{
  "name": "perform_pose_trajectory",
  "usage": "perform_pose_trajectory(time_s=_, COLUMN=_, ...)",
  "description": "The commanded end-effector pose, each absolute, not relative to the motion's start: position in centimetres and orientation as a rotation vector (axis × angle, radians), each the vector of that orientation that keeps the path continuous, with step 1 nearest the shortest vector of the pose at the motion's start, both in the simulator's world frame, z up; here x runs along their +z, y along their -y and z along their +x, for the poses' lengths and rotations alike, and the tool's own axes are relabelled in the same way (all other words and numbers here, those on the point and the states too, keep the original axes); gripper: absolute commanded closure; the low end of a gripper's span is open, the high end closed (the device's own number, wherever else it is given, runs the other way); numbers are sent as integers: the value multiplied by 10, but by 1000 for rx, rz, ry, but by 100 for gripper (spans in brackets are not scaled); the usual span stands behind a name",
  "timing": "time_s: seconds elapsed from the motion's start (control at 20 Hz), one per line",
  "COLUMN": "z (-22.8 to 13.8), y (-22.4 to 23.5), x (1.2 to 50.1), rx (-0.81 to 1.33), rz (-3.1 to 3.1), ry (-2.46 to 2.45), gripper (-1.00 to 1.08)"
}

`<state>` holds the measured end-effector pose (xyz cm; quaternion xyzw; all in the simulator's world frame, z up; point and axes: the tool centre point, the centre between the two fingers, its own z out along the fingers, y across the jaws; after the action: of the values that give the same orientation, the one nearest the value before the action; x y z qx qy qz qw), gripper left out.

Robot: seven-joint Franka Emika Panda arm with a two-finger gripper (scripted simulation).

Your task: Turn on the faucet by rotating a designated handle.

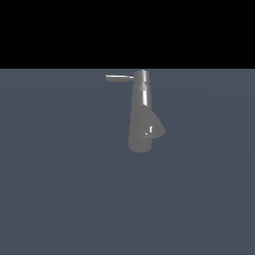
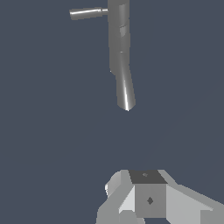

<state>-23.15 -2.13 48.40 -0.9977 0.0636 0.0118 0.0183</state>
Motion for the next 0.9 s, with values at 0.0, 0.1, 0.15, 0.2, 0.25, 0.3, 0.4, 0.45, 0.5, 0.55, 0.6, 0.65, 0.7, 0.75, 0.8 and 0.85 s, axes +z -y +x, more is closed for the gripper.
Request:
perform_pose_trajectory(time_s=0.0, z=-222, y=21, x=483, rx=39, rz=-3096, ry=-254, gripper=108)
perform_pose_trajectory(time_s=0.1, z=-212, y=20, x=483, rx=42, rz=-3092, ry=-309, gripper=108)
perform_pose_trajectory(time_s=0.15, z=-207, y=19, x=482, rx=43, rz=-3090, ry=-340, gripper=108)
perform_pose_trajectory(time_s=0.2, z=-202, y=19, x=482, rx=45, rz=-3087, ry=-372, gripper=108)
perform_pose_trajectory(time_s=0.25, z=-196, y=18, x=481, rx=46, rz=-3084, ry=-406, gripper=108)
perform_pose_trajectory(time_s=0.3, z=-190, y=18, x=480, rx=47, rz=-3080, ry=-441, gripper=108)
perform_pose_trajectory(time_s=0.4, z=-177, y=16, x=478, rx=50, rz=-3071, ry=-515, gripper=108)
perform_pose_trajectory(time_s=0.45, z=-170, y=16, x=476, rx=52, rz=-3065, ry=-552, gripper=108)
perform_pose_trajectory(time_s=0.5, z=-164, y=15, x=475, rx=53, rz=-3060, ry=-588, gripper=108)
perform_pose_trajectory(time_s=0.55, z=-157, y=14, x=473, rx=54, rz=-3054, ry=-625, gripper=108)
perform_pose_trajectory(time_s=0.6, z=-151, y=14, x=472, rx=56, rz=-3047, ry=-662, gripper=108)
perform_pose_trajectory(time_s=0.65, z=-144, y=13, x=470, rx=57, rz=-3040, ry=-698, gripper=108)
perform_pose_trajectory(time_s=0.7, z=-138, y=12, x=468, rx=58, rz=-3033, ry=-734, gripper=108)
perform_pose_trajectory(time_s=0.75, z=-131, y=11, x=466, rx=59, rz=-3025, ry=-771, gripper=108)
perform_pose_trajectory(time_s=0.8, z=-125, y=10, x=464, rx=60, rz=-3017, ry=-807, gripper=108)
perform_pose_trajectory(time_s=0.85, z=-118, y=9, x=461, rx=61, rz=-3009, ry=-843, gripper=108)
